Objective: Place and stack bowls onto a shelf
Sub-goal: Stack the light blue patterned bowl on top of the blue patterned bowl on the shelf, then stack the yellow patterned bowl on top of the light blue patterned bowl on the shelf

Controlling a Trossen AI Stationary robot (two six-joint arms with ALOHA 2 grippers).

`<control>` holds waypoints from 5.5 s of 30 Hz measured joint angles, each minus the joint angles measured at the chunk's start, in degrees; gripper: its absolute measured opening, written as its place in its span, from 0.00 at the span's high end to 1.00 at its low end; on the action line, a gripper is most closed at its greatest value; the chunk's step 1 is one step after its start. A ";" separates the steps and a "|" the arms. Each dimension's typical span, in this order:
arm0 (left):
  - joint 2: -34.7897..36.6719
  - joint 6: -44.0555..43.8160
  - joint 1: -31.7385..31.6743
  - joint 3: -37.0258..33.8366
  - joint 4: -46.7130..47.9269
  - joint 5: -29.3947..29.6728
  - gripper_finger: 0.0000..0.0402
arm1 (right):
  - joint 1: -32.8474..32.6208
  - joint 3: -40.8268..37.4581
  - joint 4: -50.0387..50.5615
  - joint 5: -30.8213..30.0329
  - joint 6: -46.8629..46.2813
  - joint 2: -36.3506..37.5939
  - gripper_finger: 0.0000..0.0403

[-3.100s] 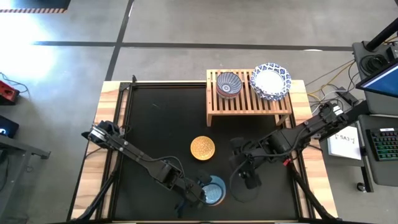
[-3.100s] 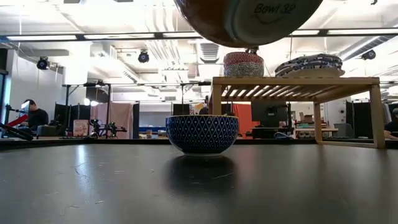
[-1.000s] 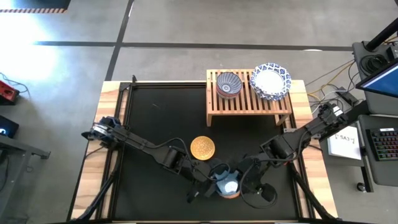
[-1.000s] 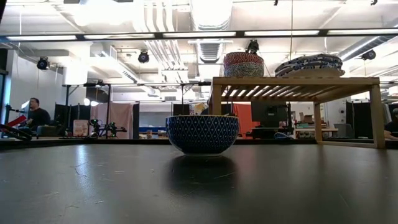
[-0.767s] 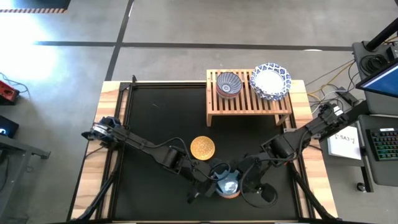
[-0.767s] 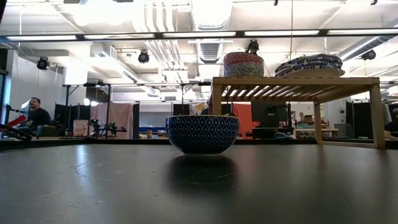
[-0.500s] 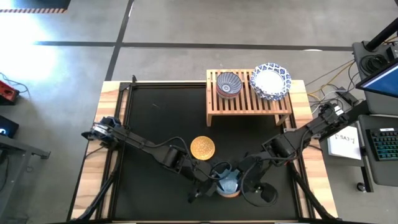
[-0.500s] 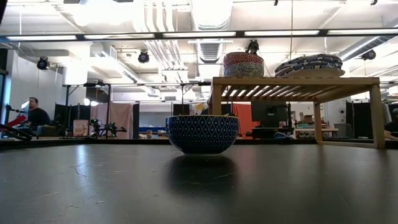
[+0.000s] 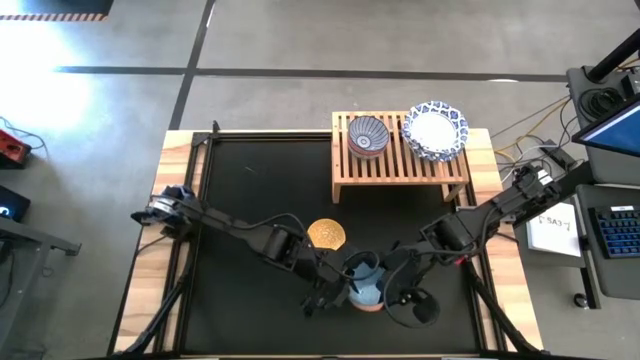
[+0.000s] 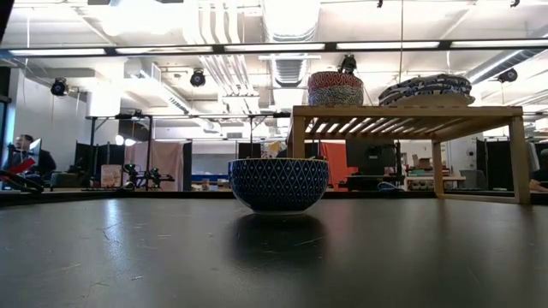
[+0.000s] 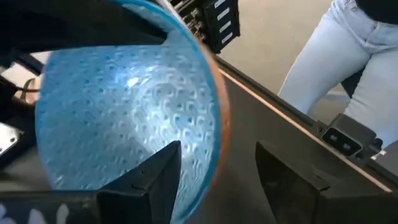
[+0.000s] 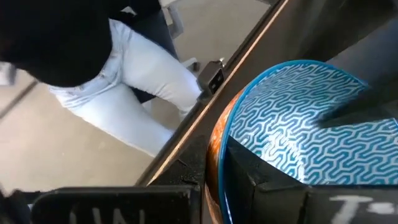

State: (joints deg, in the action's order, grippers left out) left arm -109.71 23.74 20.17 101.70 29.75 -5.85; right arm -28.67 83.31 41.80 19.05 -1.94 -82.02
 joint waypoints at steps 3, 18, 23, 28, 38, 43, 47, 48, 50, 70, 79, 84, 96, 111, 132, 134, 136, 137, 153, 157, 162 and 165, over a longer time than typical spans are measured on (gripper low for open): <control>0.19 0.37 -0.83 2.04 1.85 1.27 0.51 | 0.20 -0.23 0.56 1.22 -2.96 -0.38 0.93; 0.20 -3.71 -1.76 6.44 12.05 8.75 0.51 | 4.92 0.30 3.00 0.64 -6.61 -0.10 0.93; 0.15 -4.21 -1.87 8.44 15.69 12.42 0.51 | 8.83 1.87 9.90 -0.86 -3.57 0.17 0.93; 0.13 -5.44 -1.51 9.82 19.23 13.90 0.51 | 12.98 4.10 17.97 -5.61 -0.55 0.32 0.93; 0.13 -10.13 -1.60 8.90 18.54 14.39 0.51 | 17.96 11.63 29.66 -21.90 7.66 0.57 0.93; 0.13 -13.87 -1.33 7.93 16.68 14.45 0.51 | 19.55 13.87 29.99 -40.30 12.73 1.03 0.93; 0.13 -14.03 -1.02 7.60 16.32 14.45 0.51 | 22.67 15.03 29.94 -46.35 17.25 1.04 0.93; 0.13 -14.03 -0.91 7.60 16.31 14.43 0.51 | 23.72 15.27 29.87 -45.82 18.33 1.07 0.93; 0.13 -14.05 -0.71 7.53 16.24 14.45 0.51 | 26.06 15.59 29.73 -45.32 19.69 1.07 0.93; 0.09 -14.38 0.30 7.25 16.76 14.43 0.51 | 46.75 15.43 18.74 -30.25 25.24 1.01 0.93; 0.09 -14.42 0.28 6.90 16.68 14.43 0.51 | 50.51 10.96 16.47 -27.18 25.28 0.94 0.93; 0.09 -14.73 0.30 6.78 16.56 14.40 0.51 | 51.64 8.79 12.01 -25.85 26.57 0.92 0.93; 0.09 -15.30 0.41 6.52 16.72 14.34 0.51 | 52.19 8.50 11.52 -21.05 25.27 0.92 0.93; 0.09 -15.49 0.43 6.48 16.93 14.29 0.51 | 52.06 8.39 13.81 -16.85 23.54 0.92 0.93; 0.09 -16.25 0.43 6.00 16.99 14.25 0.51 | 51.96 9.40 13.77 -25.79 24.55 1.04 0.70; 0.09 -16.88 0.43 5.83 16.90 14.25 0.51 | 52.06 10.40 13.86 -27.19 24.55 1.20 0.68; 0.09 -17.52 0.43 5.70 17.01 14.22 0.51 | 52.16 11.63 14.26 -27.47 24.54 1.32 0.66; 0.09 -17.92 0.43 5.69 17.03 14.20 0.51 | 52.10 12.43 14.71 -27.43 24.57 1.33 0.65; -0.68 -21.48 0.28 5.08 17.12 10.82 0.51 | 49.65 14.97 23.50 -18.58 17.22 2.16 0.69; -0.98 -22.74 0.17 5.02 17.04 9.10 0.51 | 47.38 14.97 28.28 -18.49 13.45 2.63 0.69; -1.41 -24.44 0.08 4.99 16.88 7.21 0.51 | 43.60 14.97 33.05 -18.36 8.47 2.95 0.70; -1.72 -28.37 0.08 4.76 16.86 7.03 0.51 | 41.00 14.50 34.40 -18.39 5.30 2.93 0.69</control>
State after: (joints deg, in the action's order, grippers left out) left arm -111.43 -4.62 20.25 106.46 46.61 1.18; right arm 12.34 97.81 76.20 0.65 3.36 -79.09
